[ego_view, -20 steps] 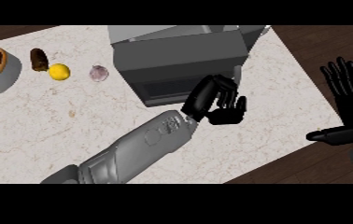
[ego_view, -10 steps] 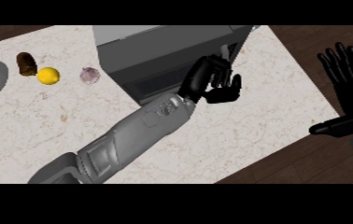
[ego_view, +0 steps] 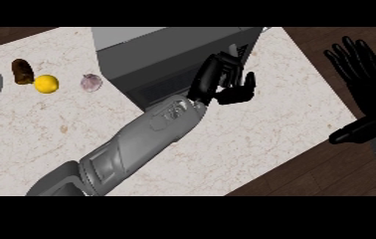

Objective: Pick up the milk, place it into the microwave and close the microwave

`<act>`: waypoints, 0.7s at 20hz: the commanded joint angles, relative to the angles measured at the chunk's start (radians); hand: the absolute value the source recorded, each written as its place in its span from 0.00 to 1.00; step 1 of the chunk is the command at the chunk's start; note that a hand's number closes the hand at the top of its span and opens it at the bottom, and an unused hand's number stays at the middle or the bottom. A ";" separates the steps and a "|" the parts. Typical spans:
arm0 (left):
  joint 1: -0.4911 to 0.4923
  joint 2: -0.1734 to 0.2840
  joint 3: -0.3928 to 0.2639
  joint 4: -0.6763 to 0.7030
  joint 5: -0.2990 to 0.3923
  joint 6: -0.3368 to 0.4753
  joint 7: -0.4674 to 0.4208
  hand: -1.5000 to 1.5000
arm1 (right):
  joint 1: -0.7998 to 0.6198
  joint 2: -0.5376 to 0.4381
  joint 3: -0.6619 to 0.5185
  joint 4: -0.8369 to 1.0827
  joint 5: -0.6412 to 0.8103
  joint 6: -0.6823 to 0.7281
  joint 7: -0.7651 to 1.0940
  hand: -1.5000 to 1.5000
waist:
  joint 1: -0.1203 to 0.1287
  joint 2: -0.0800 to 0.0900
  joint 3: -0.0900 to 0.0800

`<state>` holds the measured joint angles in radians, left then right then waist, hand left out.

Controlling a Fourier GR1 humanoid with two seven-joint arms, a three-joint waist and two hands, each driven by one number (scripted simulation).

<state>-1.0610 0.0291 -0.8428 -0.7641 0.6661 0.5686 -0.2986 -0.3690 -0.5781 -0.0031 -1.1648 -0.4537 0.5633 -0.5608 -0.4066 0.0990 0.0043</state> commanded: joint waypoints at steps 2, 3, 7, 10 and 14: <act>-0.078 -0.028 -0.005 0.038 0.005 0.003 -0.002 1.00 | -0.038 -0.030 0.054 -0.058 0.010 0.128 -0.025 1.00 | -0.013 0.001 0.005; -0.075 -0.028 -0.003 0.037 0.015 -0.003 0.001 1.00 | -0.044 -0.043 0.071 -0.087 0.017 0.155 -0.027 1.00 | -0.015 -0.005 0.004; -0.078 -0.028 -0.006 0.047 0.027 0.002 -0.010 1.00 | -0.061 -0.043 0.119 -0.160 0.012 0.188 -0.009 1.00 | -0.020 -0.002 0.005; -0.084 -0.027 -0.008 0.055 0.034 0.021 -0.010 1.00 | -0.059 -0.040 0.142 -0.201 0.001 0.194 0.008 1.00 | -0.033 -0.002 0.008; -0.083 -0.027 -0.003 0.055 0.048 0.044 -0.018 1.00 | -0.053 -0.049 0.166 -0.252 -0.011 0.195 0.040 1.00 | -0.049 -0.003 0.007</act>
<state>-1.0604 0.0386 -0.8528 -0.7544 0.7154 0.6241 -0.3231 -0.4196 -0.6242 0.1384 -1.3858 -0.4578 0.6661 -0.4688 -0.4331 0.0885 0.0079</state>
